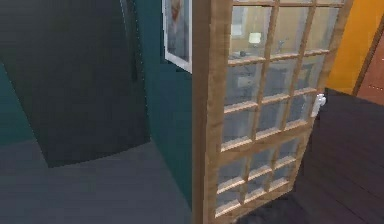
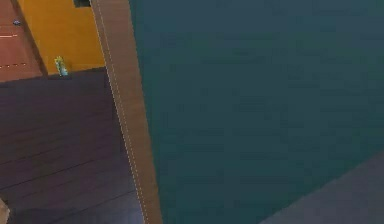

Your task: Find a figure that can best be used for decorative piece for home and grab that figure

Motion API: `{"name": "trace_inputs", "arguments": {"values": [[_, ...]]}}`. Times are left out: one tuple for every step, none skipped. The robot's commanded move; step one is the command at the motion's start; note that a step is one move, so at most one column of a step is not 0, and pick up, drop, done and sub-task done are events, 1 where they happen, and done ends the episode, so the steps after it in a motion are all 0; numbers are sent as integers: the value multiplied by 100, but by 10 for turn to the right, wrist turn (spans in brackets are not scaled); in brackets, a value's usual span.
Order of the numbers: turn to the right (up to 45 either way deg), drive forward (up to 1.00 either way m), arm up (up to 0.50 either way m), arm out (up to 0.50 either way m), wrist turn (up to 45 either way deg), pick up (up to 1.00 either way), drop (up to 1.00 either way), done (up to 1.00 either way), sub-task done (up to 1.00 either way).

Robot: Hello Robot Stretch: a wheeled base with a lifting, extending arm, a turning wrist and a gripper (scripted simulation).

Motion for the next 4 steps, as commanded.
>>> {"name": "trace_inputs", "arguments": {"values": [[0, 30, 0, 0, 0, 0, 0, 0, 0], [450, 0, 0, 0, 0, 0, 0, 0, 0], [120, 0, 0, 0, 0, 0, 0, 0, 0], [0, 30, 0, 0, 0, 0, 0, 0, 0]]}}
